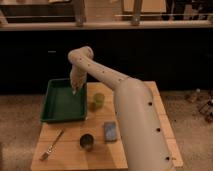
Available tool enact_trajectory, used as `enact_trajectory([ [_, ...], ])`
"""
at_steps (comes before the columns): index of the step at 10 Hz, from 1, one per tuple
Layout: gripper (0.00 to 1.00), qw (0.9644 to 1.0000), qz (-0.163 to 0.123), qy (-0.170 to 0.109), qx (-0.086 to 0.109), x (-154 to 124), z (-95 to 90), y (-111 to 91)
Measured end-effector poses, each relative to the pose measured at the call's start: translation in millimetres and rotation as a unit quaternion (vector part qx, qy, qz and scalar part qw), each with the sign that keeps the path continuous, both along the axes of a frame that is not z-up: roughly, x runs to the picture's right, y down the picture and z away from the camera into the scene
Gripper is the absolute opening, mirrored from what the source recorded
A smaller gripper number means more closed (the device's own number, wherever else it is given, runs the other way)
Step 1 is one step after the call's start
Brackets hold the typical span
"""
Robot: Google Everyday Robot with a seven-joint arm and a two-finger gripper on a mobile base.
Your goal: Place towel in tray
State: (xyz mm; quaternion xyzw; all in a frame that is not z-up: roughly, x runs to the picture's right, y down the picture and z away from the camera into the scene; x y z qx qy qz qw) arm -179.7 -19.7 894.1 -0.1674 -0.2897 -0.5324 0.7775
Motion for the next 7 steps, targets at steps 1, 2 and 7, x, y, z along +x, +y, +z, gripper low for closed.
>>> enact_trajectory([
  [1, 0.01, 1.0, -0.003, -0.004, -0.004, -1.1, -0.3, 4.1],
  [2, 0.01, 0.9999, -0.006, -0.008, -0.008, -2.2, -0.5, 7.9],
  [7, 0.01, 0.999, -0.019, -0.03, -0.026, -10.2, -5.0, 29.8],
])
